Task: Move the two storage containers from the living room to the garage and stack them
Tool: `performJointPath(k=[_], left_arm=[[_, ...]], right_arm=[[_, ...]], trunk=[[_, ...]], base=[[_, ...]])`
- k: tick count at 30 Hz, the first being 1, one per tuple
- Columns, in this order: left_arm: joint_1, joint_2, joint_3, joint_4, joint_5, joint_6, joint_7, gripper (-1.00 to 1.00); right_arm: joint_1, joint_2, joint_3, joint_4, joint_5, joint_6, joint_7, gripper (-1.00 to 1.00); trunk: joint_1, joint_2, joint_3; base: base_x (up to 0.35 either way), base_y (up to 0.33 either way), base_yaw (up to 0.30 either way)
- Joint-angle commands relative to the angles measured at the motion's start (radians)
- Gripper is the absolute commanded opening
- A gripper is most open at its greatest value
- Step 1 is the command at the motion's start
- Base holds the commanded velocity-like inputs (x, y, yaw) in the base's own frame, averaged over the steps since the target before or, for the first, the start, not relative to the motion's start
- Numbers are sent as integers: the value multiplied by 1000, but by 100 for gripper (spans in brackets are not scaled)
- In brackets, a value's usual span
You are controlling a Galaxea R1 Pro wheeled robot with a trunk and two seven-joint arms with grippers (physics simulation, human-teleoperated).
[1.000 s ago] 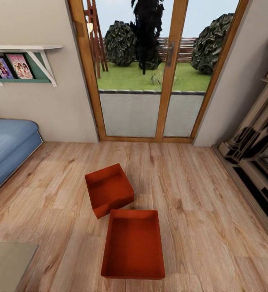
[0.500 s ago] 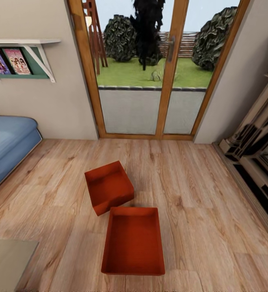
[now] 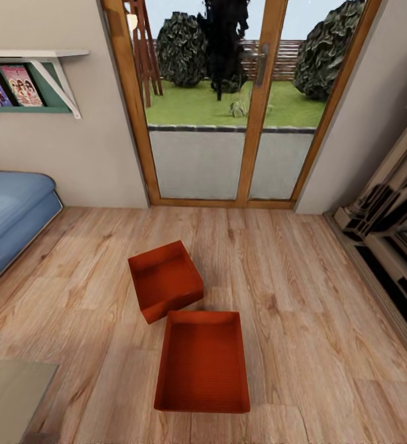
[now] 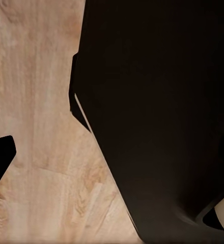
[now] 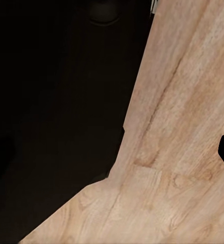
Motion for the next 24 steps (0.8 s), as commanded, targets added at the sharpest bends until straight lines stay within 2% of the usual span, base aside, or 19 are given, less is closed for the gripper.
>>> performJointPath(k=[1, 24], left_arm=[[0, 0, 5, 0, 2, -2, 0, 100], [0, -2, 6, 1, 3, -2, 2, 100]], right_arm=[[-1, 1, 9, 3, -9, -6, -1, 100], [-1, 0, 9, 3, -10, -7, -2, 100]], trunk=[[0, 0, -2], [0, 0, -39]], base=[[0, 0, 0], [0, 0, 0]])
